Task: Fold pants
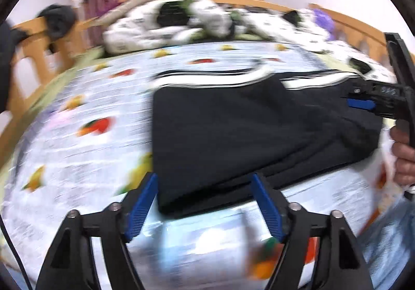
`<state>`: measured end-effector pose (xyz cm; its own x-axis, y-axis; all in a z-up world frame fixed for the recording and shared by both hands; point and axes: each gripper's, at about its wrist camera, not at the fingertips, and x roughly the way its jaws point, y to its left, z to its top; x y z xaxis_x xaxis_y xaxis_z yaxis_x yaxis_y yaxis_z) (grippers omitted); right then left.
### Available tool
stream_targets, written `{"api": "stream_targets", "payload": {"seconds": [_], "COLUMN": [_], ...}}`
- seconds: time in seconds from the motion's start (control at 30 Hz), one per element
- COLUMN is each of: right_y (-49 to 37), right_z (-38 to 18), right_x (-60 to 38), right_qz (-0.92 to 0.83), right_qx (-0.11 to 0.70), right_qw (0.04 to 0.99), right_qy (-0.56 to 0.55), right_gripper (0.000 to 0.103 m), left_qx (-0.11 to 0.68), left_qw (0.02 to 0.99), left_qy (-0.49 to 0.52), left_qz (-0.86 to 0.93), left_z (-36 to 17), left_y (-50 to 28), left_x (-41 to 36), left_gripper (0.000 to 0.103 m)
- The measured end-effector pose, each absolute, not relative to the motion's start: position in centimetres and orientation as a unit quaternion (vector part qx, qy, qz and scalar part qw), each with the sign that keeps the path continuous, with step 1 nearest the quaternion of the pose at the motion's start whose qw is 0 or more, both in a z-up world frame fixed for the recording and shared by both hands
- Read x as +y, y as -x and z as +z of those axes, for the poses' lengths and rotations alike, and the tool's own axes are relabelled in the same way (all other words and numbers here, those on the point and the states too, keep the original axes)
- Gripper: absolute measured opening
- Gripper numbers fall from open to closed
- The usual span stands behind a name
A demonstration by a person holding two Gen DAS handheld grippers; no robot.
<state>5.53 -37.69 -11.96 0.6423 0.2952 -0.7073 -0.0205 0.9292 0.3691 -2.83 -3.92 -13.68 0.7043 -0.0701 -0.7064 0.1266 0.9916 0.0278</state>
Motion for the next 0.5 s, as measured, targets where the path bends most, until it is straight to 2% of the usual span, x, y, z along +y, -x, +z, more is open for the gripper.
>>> {"api": "stream_targets", "payload": {"seconds": [0.2,0.3,0.5], "right_y": [-8.6,-9.2,-10.5], "right_z": [-14.8,-16.0,-16.5], "right_x": [-32.7,-31.8,-31.0], "right_qz": [0.111,0.108,0.106], "right_qx": [0.471,0.49,0.5], "right_qw": [0.861,0.852,0.847], "right_qy": [-0.158,-0.15,-0.15], "right_gripper": [0.055,0.048,0.048], "left_qx": [0.411,0.427,0.421], "left_qw": [0.911,0.903,0.904], "left_qy": [0.011,0.001,-0.025], "left_qz": [-0.038,-0.049,-0.065], "left_z": [-15.9,-16.8,-17.0], "left_y": [1.4,0.3,-1.8], "left_x": [0.4,0.0,-2.9], "left_gripper": [0.074,0.074,0.074]}}
